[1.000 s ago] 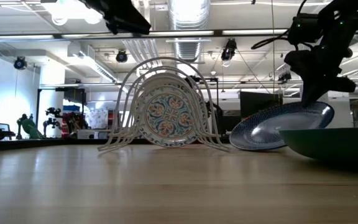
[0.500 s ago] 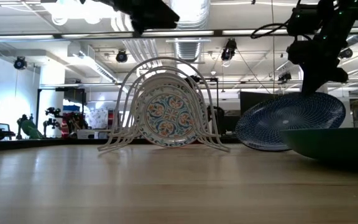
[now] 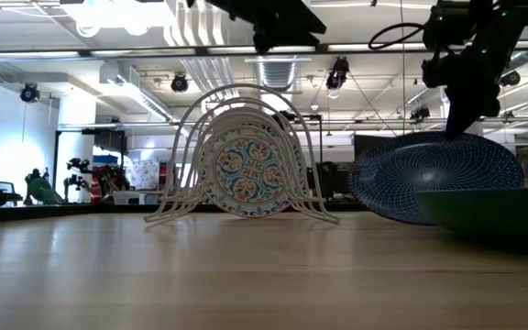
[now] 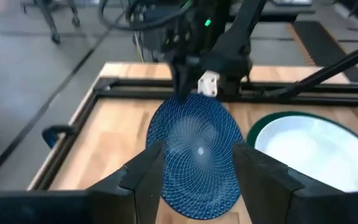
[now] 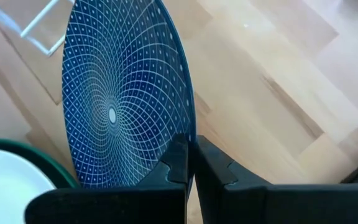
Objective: Sort dishes
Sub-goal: Put the blue patterned plate into the dish rack
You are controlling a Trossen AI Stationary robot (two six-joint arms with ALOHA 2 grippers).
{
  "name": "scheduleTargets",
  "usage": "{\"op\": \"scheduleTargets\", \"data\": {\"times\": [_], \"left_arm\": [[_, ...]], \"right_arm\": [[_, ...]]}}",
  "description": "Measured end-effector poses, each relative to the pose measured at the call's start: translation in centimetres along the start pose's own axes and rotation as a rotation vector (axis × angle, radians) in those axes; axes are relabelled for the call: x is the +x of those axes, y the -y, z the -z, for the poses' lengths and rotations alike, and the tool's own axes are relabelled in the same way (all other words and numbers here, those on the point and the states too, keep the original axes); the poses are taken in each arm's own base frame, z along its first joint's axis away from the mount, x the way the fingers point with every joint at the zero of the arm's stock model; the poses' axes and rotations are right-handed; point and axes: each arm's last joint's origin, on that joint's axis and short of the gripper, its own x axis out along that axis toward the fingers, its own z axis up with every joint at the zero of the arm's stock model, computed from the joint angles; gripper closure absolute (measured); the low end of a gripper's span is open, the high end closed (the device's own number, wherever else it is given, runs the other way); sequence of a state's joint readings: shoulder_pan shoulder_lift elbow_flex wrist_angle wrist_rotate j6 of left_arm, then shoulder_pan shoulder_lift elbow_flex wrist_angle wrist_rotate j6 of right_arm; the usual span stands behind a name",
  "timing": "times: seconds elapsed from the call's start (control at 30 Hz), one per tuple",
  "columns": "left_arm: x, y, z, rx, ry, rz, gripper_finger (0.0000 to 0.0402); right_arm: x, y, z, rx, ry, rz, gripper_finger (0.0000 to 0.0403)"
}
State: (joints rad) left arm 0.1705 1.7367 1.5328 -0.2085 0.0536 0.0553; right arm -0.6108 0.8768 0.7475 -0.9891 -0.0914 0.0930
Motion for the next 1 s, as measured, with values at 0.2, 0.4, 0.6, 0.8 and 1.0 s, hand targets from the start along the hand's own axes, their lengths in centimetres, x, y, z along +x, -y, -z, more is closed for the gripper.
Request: {"op": "scheduleTargets", "data": {"times": [0.2,0.4,0.6,0.8,1.0], "left_arm": [[4.1,-0.3,1.1,-0.045,-0.057,0.065,0.0202],[7.0,-1.1,1.6,-0.056,-0.084,0.053,0.02],[9.5,-2.9,3.0,-0.09,-0.157,0.109,0.02],[10.7,-4.5,3.9,-0.124,-0.166,0.138,0.02],[11.3,-5.1,4.9,-0.146,-0.207,0.2,0.0179]], "right_arm": [[0.0,-0.7,0.1,-0.072,-0.007,-0.022,0.0403],[-0.1,-0.9,0.2,-0.101,0.004,-0.02,0.0403],[-0.6,-0.9,0.2,-0.109,0.051,-0.022,0.0403],[-0.8,-0.9,0.3,-0.11,0.069,-0.02,0.0403],[-0.8,-0.9,0.3,-0.11,0.072,-0.02,0.0403]]}}
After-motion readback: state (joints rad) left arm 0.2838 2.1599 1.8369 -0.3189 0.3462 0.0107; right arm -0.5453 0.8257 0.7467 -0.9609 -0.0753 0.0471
